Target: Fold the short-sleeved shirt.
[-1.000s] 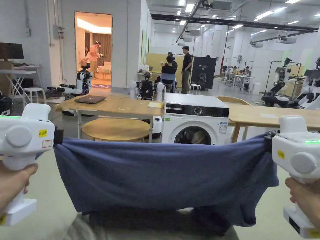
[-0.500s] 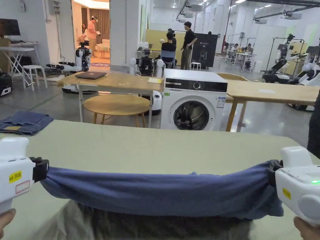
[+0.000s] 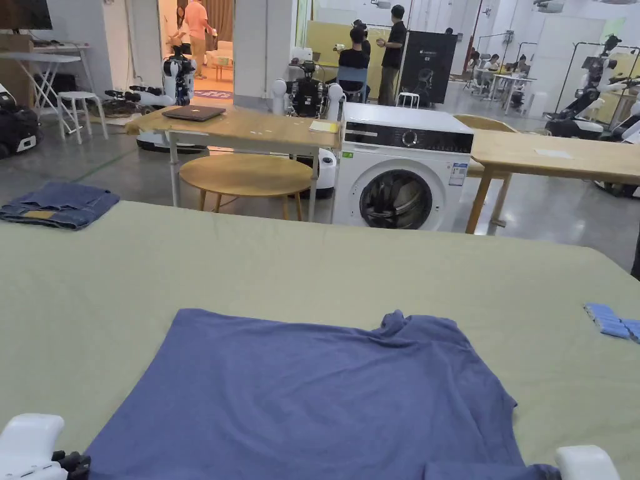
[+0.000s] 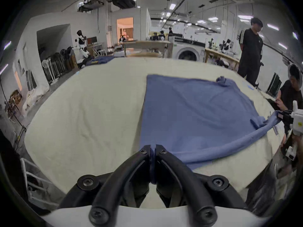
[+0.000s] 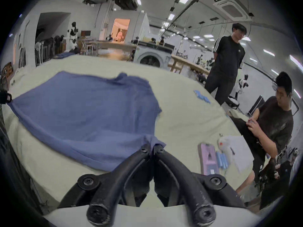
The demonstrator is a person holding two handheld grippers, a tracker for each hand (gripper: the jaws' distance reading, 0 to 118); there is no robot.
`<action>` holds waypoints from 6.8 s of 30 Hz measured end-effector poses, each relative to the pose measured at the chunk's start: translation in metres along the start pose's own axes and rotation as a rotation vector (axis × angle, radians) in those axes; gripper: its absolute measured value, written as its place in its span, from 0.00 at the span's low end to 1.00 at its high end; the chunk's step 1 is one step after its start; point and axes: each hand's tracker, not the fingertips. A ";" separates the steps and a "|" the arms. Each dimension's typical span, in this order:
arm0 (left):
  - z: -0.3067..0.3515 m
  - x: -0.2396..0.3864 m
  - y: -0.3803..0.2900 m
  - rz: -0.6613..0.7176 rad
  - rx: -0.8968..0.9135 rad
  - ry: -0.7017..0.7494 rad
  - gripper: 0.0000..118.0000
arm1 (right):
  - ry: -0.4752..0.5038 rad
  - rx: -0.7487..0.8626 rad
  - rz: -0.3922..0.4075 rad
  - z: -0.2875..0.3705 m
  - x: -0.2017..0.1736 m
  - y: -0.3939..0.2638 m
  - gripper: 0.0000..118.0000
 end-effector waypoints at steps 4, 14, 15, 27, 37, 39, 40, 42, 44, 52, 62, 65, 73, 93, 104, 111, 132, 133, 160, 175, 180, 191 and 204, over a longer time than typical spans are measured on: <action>-0.020 -0.001 -0.014 0.005 -0.083 -0.009 0.00 | 0.030 -0.123 -0.015 -0.018 0.000 -0.023 0.01; -0.033 -0.008 -0.016 0.059 -0.131 -0.017 0.24 | -0.001 -0.113 0.010 -0.015 -0.006 -0.023 0.58; -0.030 -0.007 -0.012 0.073 -0.107 -0.025 0.24 | 0.005 -0.080 -0.002 -0.011 -0.008 -0.017 0.58; -0.004 0.075 0.044 -0.036 0.309 -0.035 0.17 | 0.084 0.327 -0.264 0.018 -0.087 0.049 0.12; 0.013 0.104 0.053 -0.113 0.428 0.027 0.00 | 0.086 0.409 -0.207 0.036 -0.113 0.062 0.00; 0.017 0.091 0.050 -0.107 0.388 0.025 0.00 | 0.095 0.398 -0.208 0.036 -0.112 0.060 0.00; 0.017 0.084 0.047 -0.096 0.355 0.023 0.00 | 0.096 0.391 -0.209 0.035 -0.111 0.058 0.00; 0.018 0.063 0.041 -0.068 0.268 0.030 0.00 | 0.100 0.381 -0.207 0.032 -0.109 0.056 0.00; 0.018 0.043 0.033 -0.044 0.165 0.017 0.00 | 0.099 0.364 -0.200 0.030 -0.108 0.053 0.00; -0.006 -0.018 -0.002 0.200 -0.183 -0.146 0.15 | 0.118 0.294 -0.192 0.017 -0.108 0.045 0.00; -0.040 -0.018 -0.022 0.283 -0.303 -0.003 0.42 | 0.110 0.247 -0.164 0.012 -0.105 0.036 0.00; -0.032 -0.004 -0.017 0.239 -0.305 0.053 0.38 | 0.107 0.234 -0.160 0.012 -0.101 0.031 0.00; -0.035 0.010 -0.015 0.073 -0.295 0.023 0.01 | 0.055 0.154 -0.171 0.018 -0.064 0.013 0.00; -0.024 0.005 -0.015 0.082 -0.249 0.024 0.01 | 0.196 -0.224 -0.148 -0.031 -0.014 -0.033 0.04; -0.032 -0.004 0.065 0.065 -0.084 -0.017 0.01 | 0.211 -0.052 -0.216 -0.024 0.012 0.059 0.04; -0.082 -0.018 0.125 0.086 -0.052 -0.018 0.01 | 0.212 -0.063 -0.256 -0.090 0.016 0.117 0.04; -0.146 -0.006 0.140 0.085 -0.050 -0.068 0.29 | 0.109 0.065 -0.148 -0.133 -0.039 0.135 0.46; -0.138 -0.002 0.138 0.084 -0.015 -0.071 0.29 | 0.102 0.102 -0.154 -0.125 -0.040 0.135 0.46; -0.112 -0.028 0.103 0.054 -0.199 -0.009 0.00 | 0.169 0.334 -0.218 -0.019 -0.106 0.094 0.00; -0.140 0.016 0.090 0.052 -0.333 0.037 0.22 | 0.115 0.226 -0.208 -0.035 -0.078 0.074 0.00; -0.134 -0.002 0.087 0.036 -0.290 -0.010 0.00 | 0.107 0.148 -0.199 -0.051 -0.045 0.076 0.00; -0.099 -0.016 0.083 0.063 -0.214 -0.044 0.00 | 0.168 -0.240 -0.175 -0.151 0.017 0.082 0.50; -0.092 -0.011 0.081 0.045 -0.207 -0.045 0.00 | 0.230 -0.243 -0.177 -0.149 0.003 0.069 0.03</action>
